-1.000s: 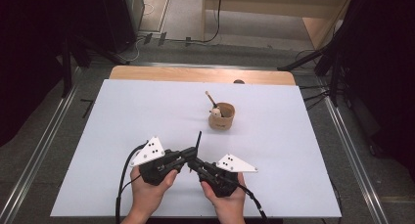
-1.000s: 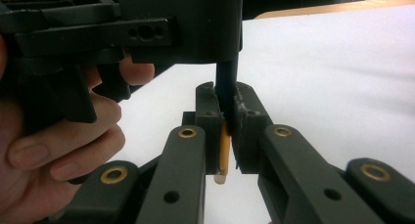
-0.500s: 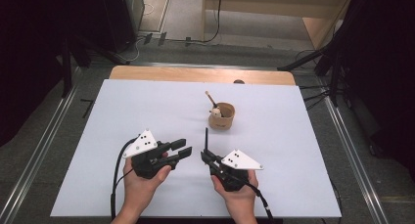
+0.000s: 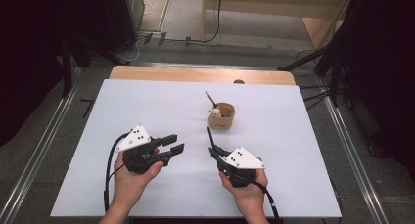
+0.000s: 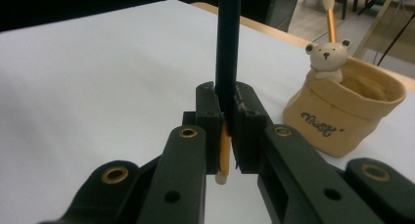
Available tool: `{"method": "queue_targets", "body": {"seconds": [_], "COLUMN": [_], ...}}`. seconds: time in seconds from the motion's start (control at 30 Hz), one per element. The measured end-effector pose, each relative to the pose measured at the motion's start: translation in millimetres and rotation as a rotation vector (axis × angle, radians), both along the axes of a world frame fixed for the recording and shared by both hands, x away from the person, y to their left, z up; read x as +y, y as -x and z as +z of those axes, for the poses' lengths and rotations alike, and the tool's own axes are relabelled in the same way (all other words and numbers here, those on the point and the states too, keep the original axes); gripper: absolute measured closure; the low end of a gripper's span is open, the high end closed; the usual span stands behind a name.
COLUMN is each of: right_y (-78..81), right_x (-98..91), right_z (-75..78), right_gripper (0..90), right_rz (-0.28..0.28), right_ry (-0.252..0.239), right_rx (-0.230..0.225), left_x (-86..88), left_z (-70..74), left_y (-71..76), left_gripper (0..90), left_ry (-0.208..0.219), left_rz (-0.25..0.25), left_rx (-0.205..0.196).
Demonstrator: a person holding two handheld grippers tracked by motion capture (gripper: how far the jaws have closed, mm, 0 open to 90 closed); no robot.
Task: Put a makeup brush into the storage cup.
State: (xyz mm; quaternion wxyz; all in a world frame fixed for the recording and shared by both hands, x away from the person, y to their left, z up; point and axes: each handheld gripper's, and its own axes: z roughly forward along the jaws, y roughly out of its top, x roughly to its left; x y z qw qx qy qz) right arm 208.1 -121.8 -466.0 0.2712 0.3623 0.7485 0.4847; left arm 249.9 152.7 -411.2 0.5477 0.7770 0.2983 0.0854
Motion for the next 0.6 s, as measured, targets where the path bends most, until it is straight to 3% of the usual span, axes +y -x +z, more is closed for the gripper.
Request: {"method": "queue_targets", "body": {"seconds": [0.17,0.37,0.6], "right_y": [0.7,-0.2,0.0], "right_x": [-0.2,-2.6,-2.3], "right_z": [1.0,2.2,1.3], "right_gripper": [84.8,84.8,84.8], "right_rz": [0.01,0.01,0.021], "right_ry": [0.055,0.119,0.186], "right_rx": [-0.033,-0.059,-0.104], "left_x": [-1.6,2.0,3.7], "left_z": [-0.3,2.3,4.0], "left_y": [0.6,1.1,0.0], "left_gripper": [57.7,59.7,63.5], "left_ry": [-0.05,-0.027,-0.046], "left_rz": [0.009,0.011,-0.013], "left_rx": [-0.001,-0.019,0.012]}}
